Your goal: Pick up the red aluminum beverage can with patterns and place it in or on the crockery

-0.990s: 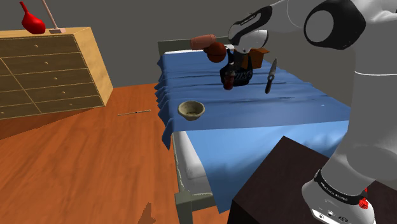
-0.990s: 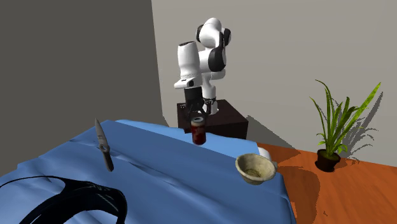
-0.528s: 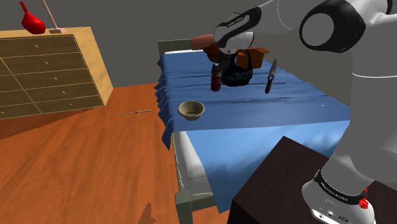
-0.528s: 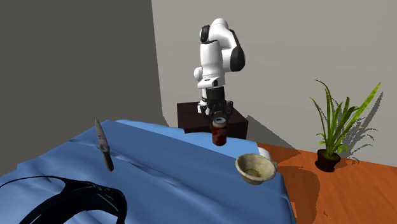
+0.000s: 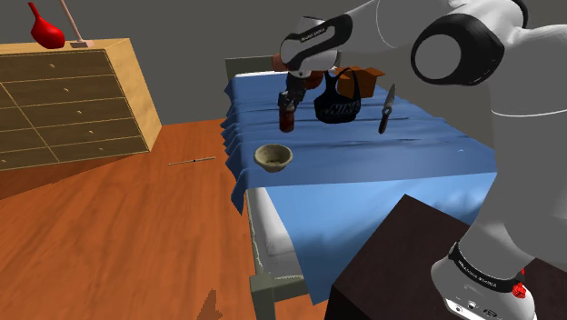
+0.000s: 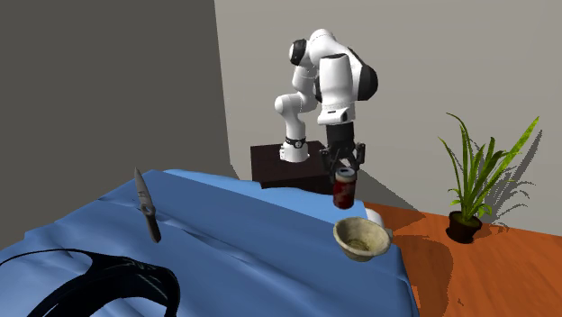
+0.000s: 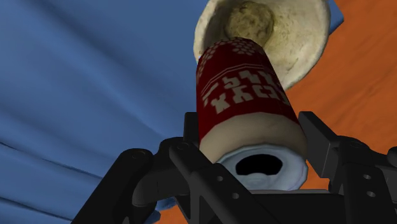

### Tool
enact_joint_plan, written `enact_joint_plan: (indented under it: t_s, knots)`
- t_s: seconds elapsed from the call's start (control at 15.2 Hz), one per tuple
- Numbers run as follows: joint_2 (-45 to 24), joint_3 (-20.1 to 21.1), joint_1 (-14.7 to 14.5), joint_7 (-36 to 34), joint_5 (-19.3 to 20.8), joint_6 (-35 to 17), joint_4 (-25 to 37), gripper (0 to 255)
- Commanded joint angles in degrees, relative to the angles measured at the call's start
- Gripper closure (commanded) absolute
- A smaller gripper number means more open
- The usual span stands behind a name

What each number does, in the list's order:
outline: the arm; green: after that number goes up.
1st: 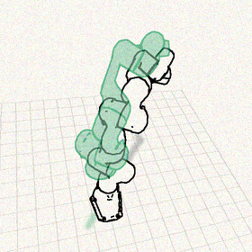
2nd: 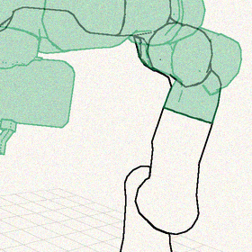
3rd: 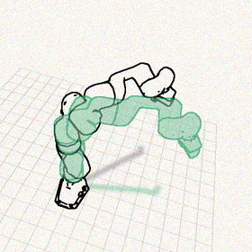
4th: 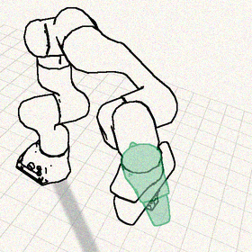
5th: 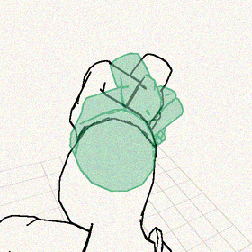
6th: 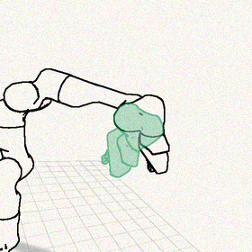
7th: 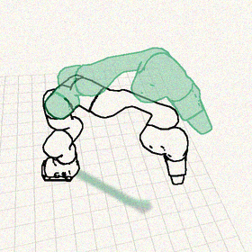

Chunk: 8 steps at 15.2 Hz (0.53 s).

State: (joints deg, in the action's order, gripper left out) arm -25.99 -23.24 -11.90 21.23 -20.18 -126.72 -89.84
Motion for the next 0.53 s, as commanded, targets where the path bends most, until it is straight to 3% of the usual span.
enact_joint_plan:
  t_s: [0.0, 0.2, 0.46]
  knots:
    - [-1.59, 0.48, -1.48, -2.88, 0.45, 0.77, 2.76, 255]
    - [-4.9, 1.2, -3.16, -6.77, 0.89, 2.66, 8.36, 255]
    - [-5.71, 1.54, -3.15, -6.14, 0.27, 0.11, 6.54, 255]
